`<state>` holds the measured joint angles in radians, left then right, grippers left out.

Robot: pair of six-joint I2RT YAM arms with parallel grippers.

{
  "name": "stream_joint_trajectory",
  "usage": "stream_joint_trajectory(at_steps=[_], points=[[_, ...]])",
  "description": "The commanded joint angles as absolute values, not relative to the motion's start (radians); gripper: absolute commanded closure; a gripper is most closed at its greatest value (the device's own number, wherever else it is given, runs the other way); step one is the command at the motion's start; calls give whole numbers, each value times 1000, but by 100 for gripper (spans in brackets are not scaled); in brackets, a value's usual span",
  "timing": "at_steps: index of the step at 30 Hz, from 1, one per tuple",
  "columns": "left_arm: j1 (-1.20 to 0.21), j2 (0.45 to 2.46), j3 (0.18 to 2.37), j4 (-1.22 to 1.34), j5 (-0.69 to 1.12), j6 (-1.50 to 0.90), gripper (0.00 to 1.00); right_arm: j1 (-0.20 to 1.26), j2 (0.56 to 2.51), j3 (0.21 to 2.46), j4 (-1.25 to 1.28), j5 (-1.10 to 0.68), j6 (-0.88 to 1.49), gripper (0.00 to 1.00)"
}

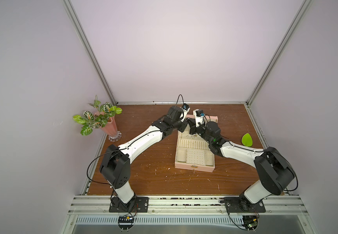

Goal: Put jewelry chain into jewelry box
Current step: Hang the necklace on the jewelry box clasp.

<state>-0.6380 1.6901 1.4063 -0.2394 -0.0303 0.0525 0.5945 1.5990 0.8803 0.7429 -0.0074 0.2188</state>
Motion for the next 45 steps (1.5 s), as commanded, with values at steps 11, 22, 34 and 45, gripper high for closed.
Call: stream_joint_trajectory(at_steps=[11, 22, 34, 45], points=[[-641, 1562, 1289, -162, 1, 120, 64, 594, 1575, 955, 622, 18, 159, 100], [-566, 1492, 1207, -14, 131, 293, 1, 594, 1561, 977, 573, 4, 144, 100], [-472, 1635, 1235, 29, 423, 327, 1, 594, 1573, 1007, 535, -9, 149, 100], [-462, 1734, 1276, 54, 462, 313, 6, 594, 1578, 1016, 532, -12, 153, 100]])
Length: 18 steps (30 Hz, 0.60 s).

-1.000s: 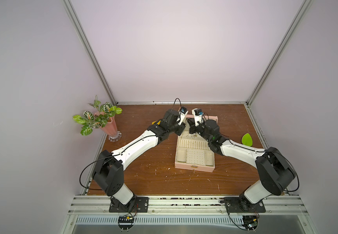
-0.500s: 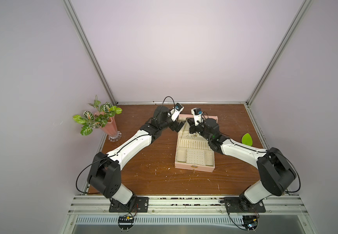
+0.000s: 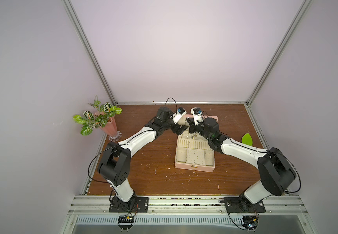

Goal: Put jewelry chain into jewelry box
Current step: Hang the necklace on the jewelry box clasp.

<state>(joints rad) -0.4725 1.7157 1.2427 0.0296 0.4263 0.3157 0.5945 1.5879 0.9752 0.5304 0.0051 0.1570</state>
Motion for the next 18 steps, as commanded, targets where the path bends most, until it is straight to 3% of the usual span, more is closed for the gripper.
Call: stream_joint_trajectory(at_steps=[1, 18], points=[[-461, 1739, 1280, 59, 461, 310, 8, 594, 1578, 1016, 532, -12, 153, 100], [-446, 1742, 1260, 163, 490, 235, 51, 594, 1562, 1009, 522, -5, 150, 100]])
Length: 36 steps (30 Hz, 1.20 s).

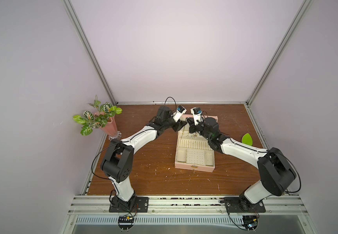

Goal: Put jewelry chain into jewelry box
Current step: Hang the necklace on the jewelry box clasp.

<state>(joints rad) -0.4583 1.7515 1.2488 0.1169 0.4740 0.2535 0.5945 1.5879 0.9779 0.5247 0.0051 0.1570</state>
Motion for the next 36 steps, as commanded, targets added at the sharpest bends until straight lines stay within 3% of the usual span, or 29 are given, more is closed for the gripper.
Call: stream_joint_trajectory(at_steps=[1, 9, 19, 30, 36], points=[[-445, 1740, 1257, 165, 492, 234, 54, 594, 1559, 1008, 520, -5, 148, 100], [-442, 1732, 1246, 182, 489, 223, 68, 594, 1554, 1018, 493, -11, 138, 100], [-442, 1732, 1238, 192, 504, 202, 70, 594, 1569, 1035, 472, 36, 159, 100], [-442, 1741, 1253, 182, 526, 195, 69, 594, 1577, 1045, 440, 49, 162, 85], [-442, 1741, 1254, 182, 525, 192, 69, 594, 1569, 1039, 438, 54, 166, 81]])
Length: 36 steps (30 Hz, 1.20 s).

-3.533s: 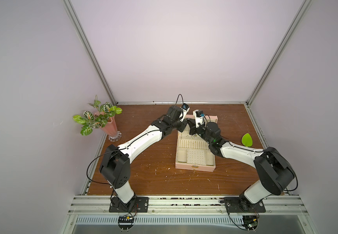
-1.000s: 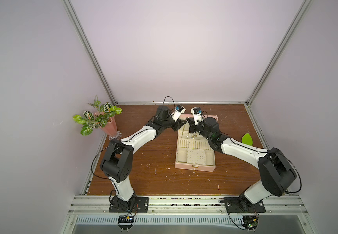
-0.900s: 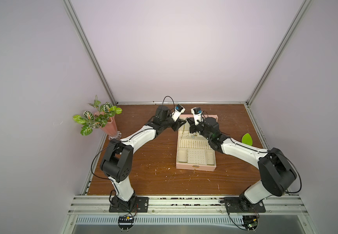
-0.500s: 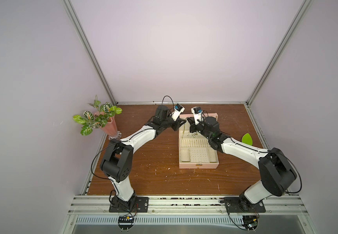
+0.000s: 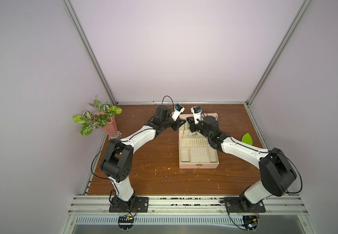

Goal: Put jewelry chain into jewelry box
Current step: Hang the necklace on the jewelry box clasp.

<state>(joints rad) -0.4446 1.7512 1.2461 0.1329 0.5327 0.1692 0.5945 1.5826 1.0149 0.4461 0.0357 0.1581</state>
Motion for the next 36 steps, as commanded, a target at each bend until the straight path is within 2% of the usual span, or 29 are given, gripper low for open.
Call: stream_joint_trajectory(at_steps=[1, 8, 17, 23, 27, 31, 33, 36], points=[[-442, 1741, 1255, 181, 525, 192, 70, 594, 1567, 1037, 438, 54, 168, 81], [-442, 1737, 1255, 182, 526, 192, 71, 594, 1537, 1014, 453, 57, 178, 81], [-442, 1739, 1255, 167, 531, 200, 66, 591, 1411, 932, 463, 10, 193, 69], [-442, 1730, 1250, 151, 535, 209, 54, 563, 1297, 840, 467, -43, 186, 58], [-442, 1712, 1234, 156, 534, 210, 46, 517, 1224, 808, 458, -81, 117, 47], [-442, 1682, 1209, 158, 527, 215, 38, 458, 1205, 850, 393, -217, 8, 35], [-442, 1658, 1188, 162, 518, 218, 29, 443, 1211, 891, 331, -277, -73, 24], [-440, 1616, 1146, 182, 503, 210, 18, 440, 1242, 976, 228, -333, -209, 3]])
